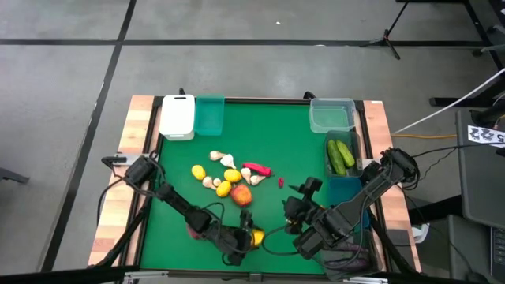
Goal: Sort produce into baskets
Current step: Put the yellow lemon into the white bin
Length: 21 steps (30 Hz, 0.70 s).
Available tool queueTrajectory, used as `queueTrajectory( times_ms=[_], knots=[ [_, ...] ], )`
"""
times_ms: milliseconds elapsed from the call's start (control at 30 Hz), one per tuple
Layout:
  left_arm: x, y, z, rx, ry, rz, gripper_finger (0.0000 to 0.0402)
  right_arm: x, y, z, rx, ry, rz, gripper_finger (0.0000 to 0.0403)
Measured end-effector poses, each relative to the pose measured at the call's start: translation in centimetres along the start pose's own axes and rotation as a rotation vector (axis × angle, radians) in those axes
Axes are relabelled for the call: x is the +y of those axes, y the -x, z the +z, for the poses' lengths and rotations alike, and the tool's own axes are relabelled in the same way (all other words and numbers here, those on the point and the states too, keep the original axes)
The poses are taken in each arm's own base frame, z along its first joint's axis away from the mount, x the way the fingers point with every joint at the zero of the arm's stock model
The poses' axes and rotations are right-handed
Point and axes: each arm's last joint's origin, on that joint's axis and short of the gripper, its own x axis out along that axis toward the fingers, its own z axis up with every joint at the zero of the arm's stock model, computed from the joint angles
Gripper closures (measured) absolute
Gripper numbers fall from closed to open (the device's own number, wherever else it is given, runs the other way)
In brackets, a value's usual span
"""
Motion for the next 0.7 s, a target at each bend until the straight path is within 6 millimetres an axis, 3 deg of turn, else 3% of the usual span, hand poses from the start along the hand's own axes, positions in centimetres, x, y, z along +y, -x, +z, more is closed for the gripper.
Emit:
queueTrajectory(
  times_ms=[333,700],
  knots=[
    [3.1,-1.4,-0.2,0.039,0.140,0.058,0.0101,-0.1,0.0,0.0,-0.022,0.004,-0.026,0.0146],
    [4.2,-2.0,-0.9,0.102,0.235,-0.012,0.0113,-0.2,0.0,0.0,-0.023,0.003,-0.026,0.0146]
  ],
)
